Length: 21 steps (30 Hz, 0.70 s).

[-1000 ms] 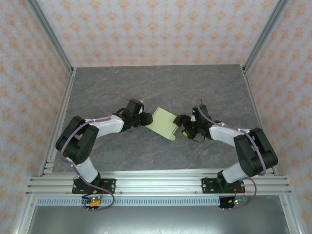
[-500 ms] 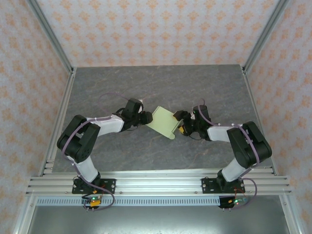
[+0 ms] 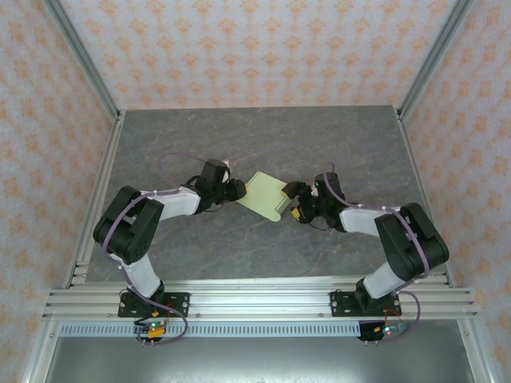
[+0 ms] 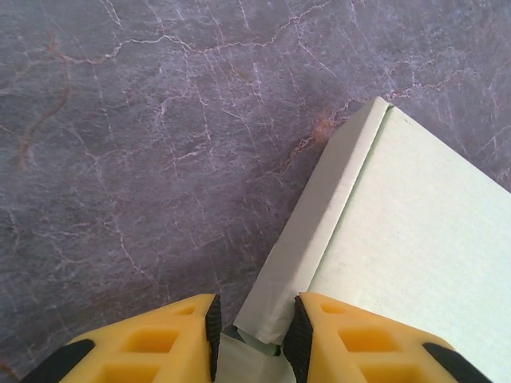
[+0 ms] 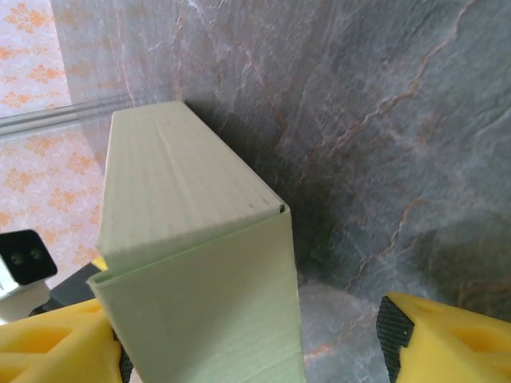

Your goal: Fold the paper box

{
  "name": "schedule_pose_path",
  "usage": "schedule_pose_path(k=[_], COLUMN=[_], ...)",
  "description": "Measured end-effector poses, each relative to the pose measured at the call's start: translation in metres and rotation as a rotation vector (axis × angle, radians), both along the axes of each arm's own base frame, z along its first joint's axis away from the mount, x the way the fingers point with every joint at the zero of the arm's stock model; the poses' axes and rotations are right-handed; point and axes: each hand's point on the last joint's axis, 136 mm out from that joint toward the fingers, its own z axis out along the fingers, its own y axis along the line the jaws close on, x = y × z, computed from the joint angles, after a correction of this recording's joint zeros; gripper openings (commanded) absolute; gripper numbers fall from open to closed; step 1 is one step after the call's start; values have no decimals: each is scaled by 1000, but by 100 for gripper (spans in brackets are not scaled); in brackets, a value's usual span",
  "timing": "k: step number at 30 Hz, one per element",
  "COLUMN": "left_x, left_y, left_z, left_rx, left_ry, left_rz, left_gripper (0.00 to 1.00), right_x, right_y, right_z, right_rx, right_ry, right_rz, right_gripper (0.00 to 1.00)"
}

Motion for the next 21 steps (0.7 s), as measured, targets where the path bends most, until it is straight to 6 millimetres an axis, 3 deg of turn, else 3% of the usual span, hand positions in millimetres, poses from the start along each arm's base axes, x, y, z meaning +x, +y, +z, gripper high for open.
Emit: schedule_pose_path(k=[7,11,14,18,21], left_x=[3,3,2,0,1], left_y=[1,1,-1,-3,1], left_z=[0,0,0,0,1], left_rx=[-12,-17,-25,-34,-38], left_ry=[-2,0,3,6,4], left_rz=[8,6,-2,-12,-4], left_gripper=[31,31,32,34,35], right_x=[0,4,5,8,17], right_y=[1,9,23,35,37], right_z=[13,15,9,4,15], right_rx=[-27,-19,-2,33,77], right_ry=[-32,-43,-31,-19,-49], right_rz=[0,4,11,-10,-47], right_gripper=[79,74,66,48,42])
